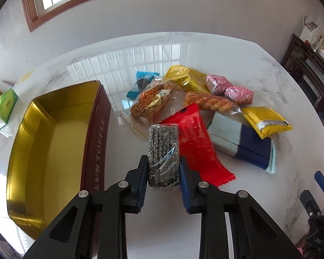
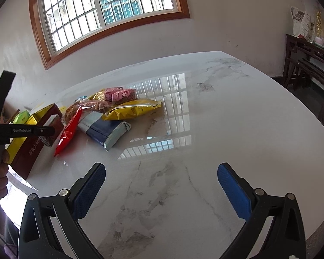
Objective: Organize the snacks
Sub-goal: 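Lift and carry the black packet over the gold tin with the left gripper, then lower the black packet into the tin and open the left gripper while the right gripper grasps the red packet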
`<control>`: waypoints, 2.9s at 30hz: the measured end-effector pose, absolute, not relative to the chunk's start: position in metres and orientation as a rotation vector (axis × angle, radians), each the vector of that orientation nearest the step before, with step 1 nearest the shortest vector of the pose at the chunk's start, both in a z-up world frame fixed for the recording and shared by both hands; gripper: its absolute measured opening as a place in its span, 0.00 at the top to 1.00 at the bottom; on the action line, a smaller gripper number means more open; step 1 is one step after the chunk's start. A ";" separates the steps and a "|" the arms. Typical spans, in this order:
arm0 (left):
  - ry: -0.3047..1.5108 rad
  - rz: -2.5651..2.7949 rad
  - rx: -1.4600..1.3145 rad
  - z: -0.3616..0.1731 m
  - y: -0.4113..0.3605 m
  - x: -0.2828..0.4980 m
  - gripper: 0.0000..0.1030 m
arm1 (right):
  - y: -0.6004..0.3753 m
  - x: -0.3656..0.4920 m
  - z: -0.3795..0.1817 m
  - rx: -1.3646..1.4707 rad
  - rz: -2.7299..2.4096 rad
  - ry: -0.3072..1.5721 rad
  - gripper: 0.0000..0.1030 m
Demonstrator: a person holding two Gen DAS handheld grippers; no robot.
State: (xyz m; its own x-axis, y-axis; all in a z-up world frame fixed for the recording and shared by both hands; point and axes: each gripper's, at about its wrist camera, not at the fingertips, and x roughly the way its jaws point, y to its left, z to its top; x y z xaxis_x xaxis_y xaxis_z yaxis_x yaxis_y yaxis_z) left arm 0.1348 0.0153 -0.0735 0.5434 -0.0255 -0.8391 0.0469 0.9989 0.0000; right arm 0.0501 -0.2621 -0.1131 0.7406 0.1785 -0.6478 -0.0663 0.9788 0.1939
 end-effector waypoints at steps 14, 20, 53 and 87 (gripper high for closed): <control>0.926 -0.025 0.010 -0.039 0.021 0.113 0.73 | -0.251 0.047 -0.111 0.139 0.160 0.736 0.00; 0.912 -0.018 -0.012 -0.027 0.030 0.108 0.73 | -0.243 0.047 -0.109 0.121 0.182 0.737 0.00; 0.950 0.234 -0.060 -0.042 0.168 0.142 0.73 | -0.170 0.110 -0.105 0.354 0.579 0.854 0.19; 0.994 0.241 -0.082 -0.069 0.208 0.173 0.72 | -0.089 0.180 -0.121 0.275 0.651 1.043 0.82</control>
State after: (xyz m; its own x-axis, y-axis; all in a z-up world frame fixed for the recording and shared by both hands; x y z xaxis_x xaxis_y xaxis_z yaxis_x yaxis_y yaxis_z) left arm 0.1732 0.2078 -0.0689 0.5208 0.1638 -0.8378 -0.2386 0.9702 0.0413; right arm 0.1801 -0.0890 -0.1214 0.3388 0.6171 -0.7102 -0.3664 0.7818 0.5045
